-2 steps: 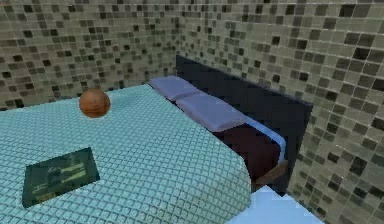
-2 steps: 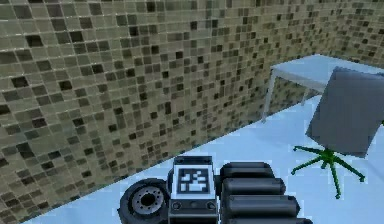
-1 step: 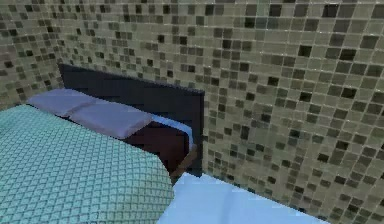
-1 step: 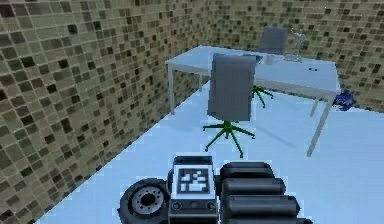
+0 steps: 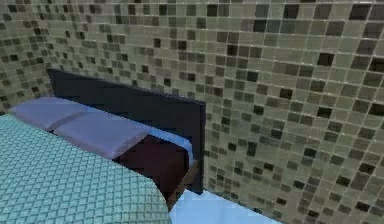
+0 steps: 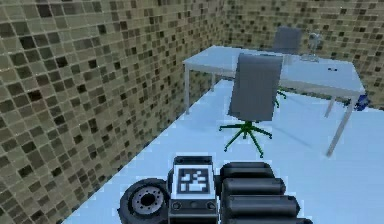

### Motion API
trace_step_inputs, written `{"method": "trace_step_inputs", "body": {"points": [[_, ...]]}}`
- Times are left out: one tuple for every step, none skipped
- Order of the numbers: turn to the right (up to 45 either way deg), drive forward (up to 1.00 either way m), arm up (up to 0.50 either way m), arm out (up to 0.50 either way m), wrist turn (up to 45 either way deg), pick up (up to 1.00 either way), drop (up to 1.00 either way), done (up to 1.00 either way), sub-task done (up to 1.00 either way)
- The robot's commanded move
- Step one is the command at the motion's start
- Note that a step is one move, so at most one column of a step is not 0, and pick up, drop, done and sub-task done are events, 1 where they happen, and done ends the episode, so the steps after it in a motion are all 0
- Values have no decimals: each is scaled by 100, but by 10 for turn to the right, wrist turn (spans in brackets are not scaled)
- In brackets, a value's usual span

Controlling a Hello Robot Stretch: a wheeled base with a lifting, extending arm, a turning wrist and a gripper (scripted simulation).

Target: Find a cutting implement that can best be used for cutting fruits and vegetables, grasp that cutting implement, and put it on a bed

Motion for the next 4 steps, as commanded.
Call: {"method": "trace_step_inputs", "body": {"points": [[450, 0, 0, 0, 0, 0, 0, 0, 0], [450, 0, 0, 0, 0, 0, 0, 0, 0], [270, 0, 0, 0, 0, 0, 0, 0, 0], [0, 10, 0, 0, 0, 0, 0, 0, 0]]}}
